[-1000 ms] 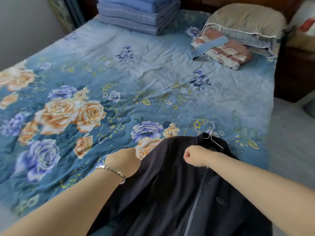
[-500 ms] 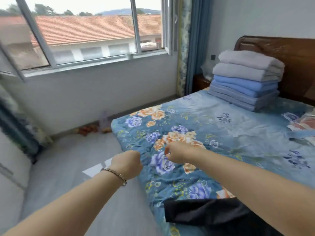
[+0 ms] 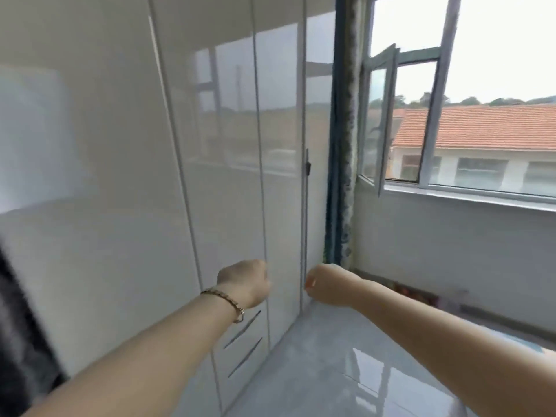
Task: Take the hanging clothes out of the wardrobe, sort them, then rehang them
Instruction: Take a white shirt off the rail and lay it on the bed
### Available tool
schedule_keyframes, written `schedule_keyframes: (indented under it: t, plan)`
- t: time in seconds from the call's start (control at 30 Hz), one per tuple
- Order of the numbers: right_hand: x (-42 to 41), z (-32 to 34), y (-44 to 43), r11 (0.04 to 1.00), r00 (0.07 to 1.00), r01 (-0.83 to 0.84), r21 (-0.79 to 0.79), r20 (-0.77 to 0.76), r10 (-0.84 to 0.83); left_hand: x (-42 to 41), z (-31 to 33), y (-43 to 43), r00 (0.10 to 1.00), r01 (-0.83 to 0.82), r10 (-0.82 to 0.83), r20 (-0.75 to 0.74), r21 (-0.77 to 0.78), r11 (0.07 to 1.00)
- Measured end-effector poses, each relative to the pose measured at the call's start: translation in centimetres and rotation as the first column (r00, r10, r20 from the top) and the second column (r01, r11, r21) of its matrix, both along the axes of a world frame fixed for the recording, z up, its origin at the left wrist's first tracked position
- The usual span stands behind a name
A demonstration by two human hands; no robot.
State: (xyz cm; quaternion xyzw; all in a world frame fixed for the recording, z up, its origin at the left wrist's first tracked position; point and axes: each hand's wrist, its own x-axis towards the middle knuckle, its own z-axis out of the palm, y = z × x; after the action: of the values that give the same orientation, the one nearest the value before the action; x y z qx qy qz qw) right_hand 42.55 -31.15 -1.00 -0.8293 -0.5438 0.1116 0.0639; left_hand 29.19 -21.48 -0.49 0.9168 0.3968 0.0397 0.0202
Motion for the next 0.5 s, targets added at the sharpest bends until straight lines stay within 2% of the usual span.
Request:
schedule_keyframes:
  t: [0.13,0.27,0.43,0.5]
  plan:
    - [-6.5,2.3,7.6,0.963,0.966,-0.257,0.078,0.029,0.255,-9.2,2.0,3.3,0.954,-0.297,0.296,0.045,0.022,0.955]
    - [-14.4,4.5,13.0,0.876,0.881,-0.471,0.104,0.110,0.461,-19.0,4.0,4.6,0.852,-0.523,0.518,0.075,0.066,0.850]
    - [-27.0,7.7,19.1,0.752,0.758,-0.647,0.131,0.220,0.614,-32.2,7.5,5.5,0.677,-0.736,0.722,0.146,0.135,0.663]
    - [-28.6,8.3,20.1,0.739,0.741,-0.662,0.126,0.257,0.620,-34.1,8.3,6.2,0.649,-0.760,0.740,0.173,0.158,0.630]
